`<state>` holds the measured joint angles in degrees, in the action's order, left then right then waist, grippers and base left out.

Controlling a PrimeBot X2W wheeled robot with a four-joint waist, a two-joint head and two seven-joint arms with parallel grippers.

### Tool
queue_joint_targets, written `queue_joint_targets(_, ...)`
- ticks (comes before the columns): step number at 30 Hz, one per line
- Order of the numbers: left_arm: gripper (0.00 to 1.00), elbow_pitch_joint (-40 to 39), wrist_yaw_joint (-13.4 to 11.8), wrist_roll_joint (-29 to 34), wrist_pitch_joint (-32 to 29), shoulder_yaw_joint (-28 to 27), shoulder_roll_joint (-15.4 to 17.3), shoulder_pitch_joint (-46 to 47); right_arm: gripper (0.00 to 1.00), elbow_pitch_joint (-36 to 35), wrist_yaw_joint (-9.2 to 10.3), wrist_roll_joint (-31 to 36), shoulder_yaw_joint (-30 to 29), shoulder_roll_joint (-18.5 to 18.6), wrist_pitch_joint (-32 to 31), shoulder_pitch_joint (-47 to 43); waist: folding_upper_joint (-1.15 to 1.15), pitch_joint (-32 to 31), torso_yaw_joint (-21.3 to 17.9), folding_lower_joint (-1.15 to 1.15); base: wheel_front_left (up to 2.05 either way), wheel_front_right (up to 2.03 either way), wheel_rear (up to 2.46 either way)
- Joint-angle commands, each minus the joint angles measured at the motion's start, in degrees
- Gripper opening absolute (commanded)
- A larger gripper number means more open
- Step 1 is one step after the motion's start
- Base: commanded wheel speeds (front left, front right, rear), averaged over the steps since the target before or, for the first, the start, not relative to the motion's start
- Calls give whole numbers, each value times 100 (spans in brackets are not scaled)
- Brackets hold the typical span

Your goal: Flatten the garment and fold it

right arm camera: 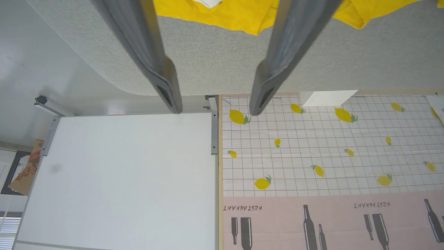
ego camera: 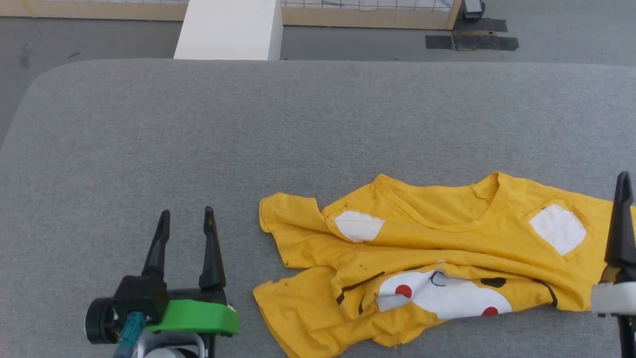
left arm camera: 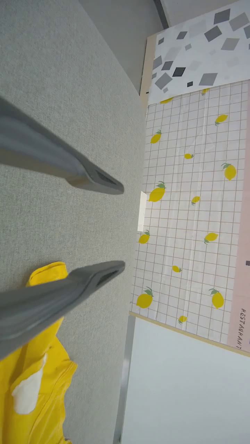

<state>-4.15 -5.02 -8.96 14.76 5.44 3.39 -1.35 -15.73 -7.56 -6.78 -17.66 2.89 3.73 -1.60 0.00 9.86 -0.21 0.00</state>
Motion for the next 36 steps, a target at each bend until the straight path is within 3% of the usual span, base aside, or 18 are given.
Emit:
queue_joint_targets(1,100,13,69,35,-35,33,52,-50,100,-6,8,-46,47,-1,39,-99,0,13,-29,0,0,0,0)
queue_joint_targets(6,100,21,298,79,-594,187,300,227,100,-11,8,-57,72,-1,54,-140,0,115,-65,0,0,0,0)
queue_joint_targets(12,100,285,877,241,-1938,567,838,1184,100,3,8,-105,157,-1,1,-89,0,366,-80,0,0,0,0)
queue_joint_targets(16,100,521,1118,153,-2761,903,1047,1787,100,-3,8,-142,238,-1,-12,-8,0,598,-122,0,0,0,0)
queue_joint_targets(24,100,1023,1237,-199,-3921,1534,1449,2469,100,-3,8,-184,296,-1,-30,154,0,1010,-259,0,0,0,0)
queue_joint_targets(33,100,1451,1248,-680,-4628,2201,1791,2762,100,-12,8,-204,307,-2,-48,248,0,1236,-300,0,0,0,0)
queue_joint_targets(34,91,1489,1249,-975,-4954,2444,1887,2774,100,-8,8,-204,308,-2,-53,259,0,1248,-299,0,0,0,0)
queue_joint_targets(35,61,1489,1249,-1101,-5092,2553,1937,2779,100,-5,8,-203,309,-2,-58,263,0,1248,-299,0,0,0,0)
queue_joint_targets(36,7,1466,1249,-1245,-5231,2687,2003,2789,100,0,8,-202,308,-2,-63,268,0,1246,-298,0,0,0,0)
